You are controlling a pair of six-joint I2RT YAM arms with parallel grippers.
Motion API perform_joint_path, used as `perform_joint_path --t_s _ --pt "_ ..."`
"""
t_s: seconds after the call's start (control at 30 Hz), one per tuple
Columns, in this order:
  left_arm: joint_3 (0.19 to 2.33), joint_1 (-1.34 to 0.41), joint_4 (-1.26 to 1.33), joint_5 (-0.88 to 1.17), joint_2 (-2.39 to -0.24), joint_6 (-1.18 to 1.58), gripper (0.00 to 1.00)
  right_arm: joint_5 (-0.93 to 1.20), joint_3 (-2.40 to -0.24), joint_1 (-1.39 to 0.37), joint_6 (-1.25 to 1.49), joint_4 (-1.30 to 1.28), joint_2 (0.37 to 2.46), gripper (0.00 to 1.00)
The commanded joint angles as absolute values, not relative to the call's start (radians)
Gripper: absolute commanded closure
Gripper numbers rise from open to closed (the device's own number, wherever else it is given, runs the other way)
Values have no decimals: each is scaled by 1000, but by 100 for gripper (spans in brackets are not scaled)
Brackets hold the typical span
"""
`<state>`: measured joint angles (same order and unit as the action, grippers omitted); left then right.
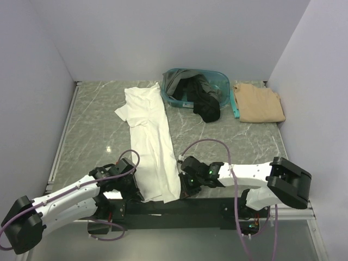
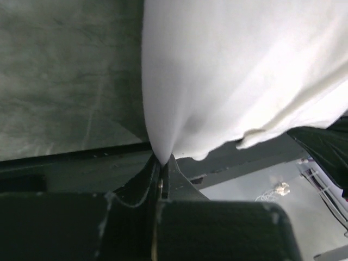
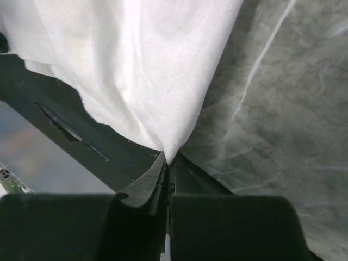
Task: Fold and stack the t-shirts
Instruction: Fold the tshirt
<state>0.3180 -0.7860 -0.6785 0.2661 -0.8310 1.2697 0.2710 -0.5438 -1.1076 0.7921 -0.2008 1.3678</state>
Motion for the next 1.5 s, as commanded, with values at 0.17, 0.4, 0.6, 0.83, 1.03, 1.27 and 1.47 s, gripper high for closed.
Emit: perform_joint_path --t_s 0.17,0.4,0.6,0.83,1.03,1.27,1.47 --pt "374 -874 -772 310 -674 1411 99 282 -508 -1200 913 -284 1189 100" --pt "437 -885 -690 241 -716 1375 99 154 -632 -1160 839 -400 1181 100" --pt "636 -876 -739 3 -857 1348 99 150 -781 -1039 697 -390 1249 100" --pt "730 -697 -709 -147 -913 1287 99 140 -1003 -944 608 -400 1405 100" --pt "742 -479 -525 -71 -998 1175 99 124 -1168 -853 566 -419 1531 100" --pt "839 -374 -462 -95 -1152 1115 99 113 -1379 -784 489 -485 1727 100" --pt "884 -307 -426 -71 -1247 1078 99 115 -1529 -749 434 -531 1839 100"
